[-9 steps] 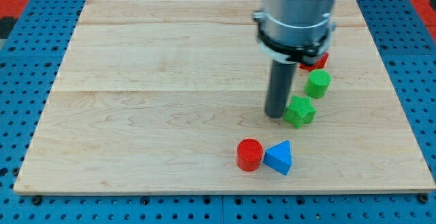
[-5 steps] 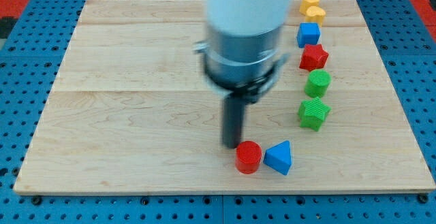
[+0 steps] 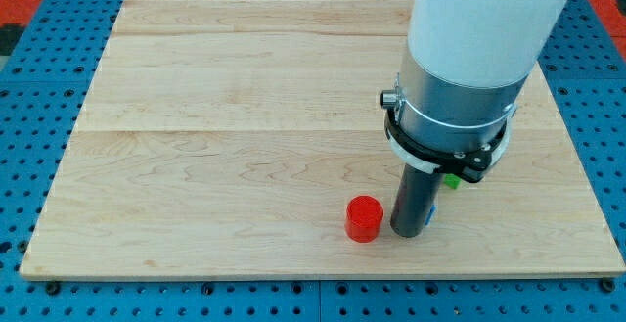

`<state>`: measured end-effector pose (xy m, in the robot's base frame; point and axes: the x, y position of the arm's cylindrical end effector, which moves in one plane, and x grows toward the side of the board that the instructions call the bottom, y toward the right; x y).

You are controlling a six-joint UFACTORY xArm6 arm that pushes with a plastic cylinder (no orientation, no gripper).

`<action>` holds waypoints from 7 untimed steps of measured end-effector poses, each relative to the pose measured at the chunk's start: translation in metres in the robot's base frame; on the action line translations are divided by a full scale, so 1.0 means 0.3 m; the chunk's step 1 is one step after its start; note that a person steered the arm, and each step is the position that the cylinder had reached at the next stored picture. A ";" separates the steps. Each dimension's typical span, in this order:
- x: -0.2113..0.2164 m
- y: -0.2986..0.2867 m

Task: Push the blue triangle below the green star

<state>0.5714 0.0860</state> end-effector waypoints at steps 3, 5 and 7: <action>-0.041 -0.203; -0.089 -0.123; -0.089 0.087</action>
